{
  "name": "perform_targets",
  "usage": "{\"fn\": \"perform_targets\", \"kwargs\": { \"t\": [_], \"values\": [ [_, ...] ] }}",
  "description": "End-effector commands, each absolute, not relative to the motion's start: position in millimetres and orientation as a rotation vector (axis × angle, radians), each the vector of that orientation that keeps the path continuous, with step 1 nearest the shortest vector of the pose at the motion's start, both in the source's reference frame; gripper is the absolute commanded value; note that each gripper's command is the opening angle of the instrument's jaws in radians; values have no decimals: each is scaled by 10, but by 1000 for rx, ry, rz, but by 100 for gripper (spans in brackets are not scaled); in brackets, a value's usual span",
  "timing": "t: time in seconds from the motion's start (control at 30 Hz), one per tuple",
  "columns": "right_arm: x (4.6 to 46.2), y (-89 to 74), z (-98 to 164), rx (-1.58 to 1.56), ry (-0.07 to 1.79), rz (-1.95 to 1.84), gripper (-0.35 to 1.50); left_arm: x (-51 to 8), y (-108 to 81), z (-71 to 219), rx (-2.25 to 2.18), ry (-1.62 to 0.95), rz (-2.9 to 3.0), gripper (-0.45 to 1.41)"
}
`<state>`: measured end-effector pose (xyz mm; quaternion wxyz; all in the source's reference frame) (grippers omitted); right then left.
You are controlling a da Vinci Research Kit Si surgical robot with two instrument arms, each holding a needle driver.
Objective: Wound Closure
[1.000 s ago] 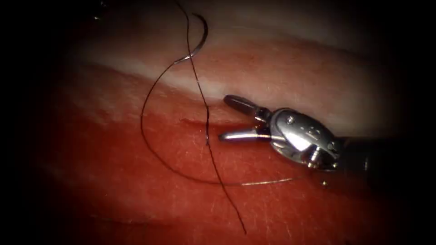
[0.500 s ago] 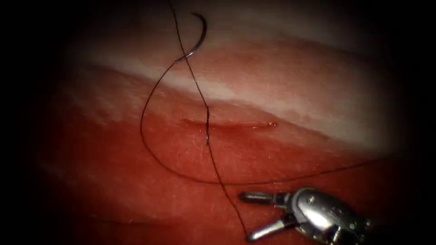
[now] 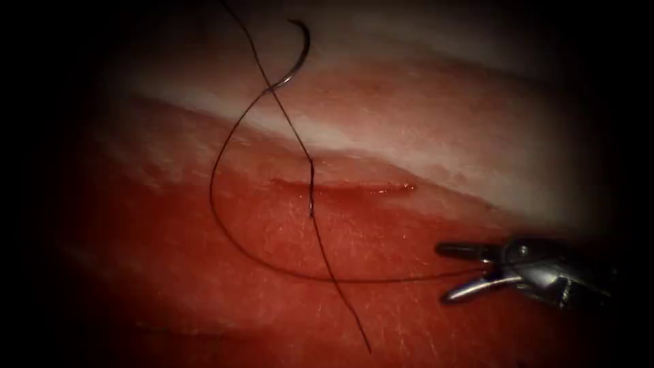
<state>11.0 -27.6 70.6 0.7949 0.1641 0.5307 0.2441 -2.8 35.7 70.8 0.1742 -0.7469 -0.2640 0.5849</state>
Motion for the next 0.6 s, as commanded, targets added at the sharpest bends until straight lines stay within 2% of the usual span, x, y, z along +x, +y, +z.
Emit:
{"fn": "perform_targets", "kwargs": {
  "t": [0.03, 0.23, 0.27, 0.43, 0.6],
  "values": [
    [123, -268, 716, 339, 1144, 518, 123, -31, 364, 712, -2115, -735, 1660, -45],
    [170, -229, 731, 301, 1207, 555, 118, -47, 339, 722, -2154, -726, 1697, -45],
    [193, -221, 731, 318, 1227, 553, 115, -57, 328, 731, -2171, -728, 1721, -45],
    [227, -210, 729, 342, 1263, 546, 103, -68, 317, 743, -2181, -695, 1756, -45],
    [253, -197, 727, 344, 1288, 553, 101, -75, 306, 750, -2177, -667, 1778, -45]
  ]
}}
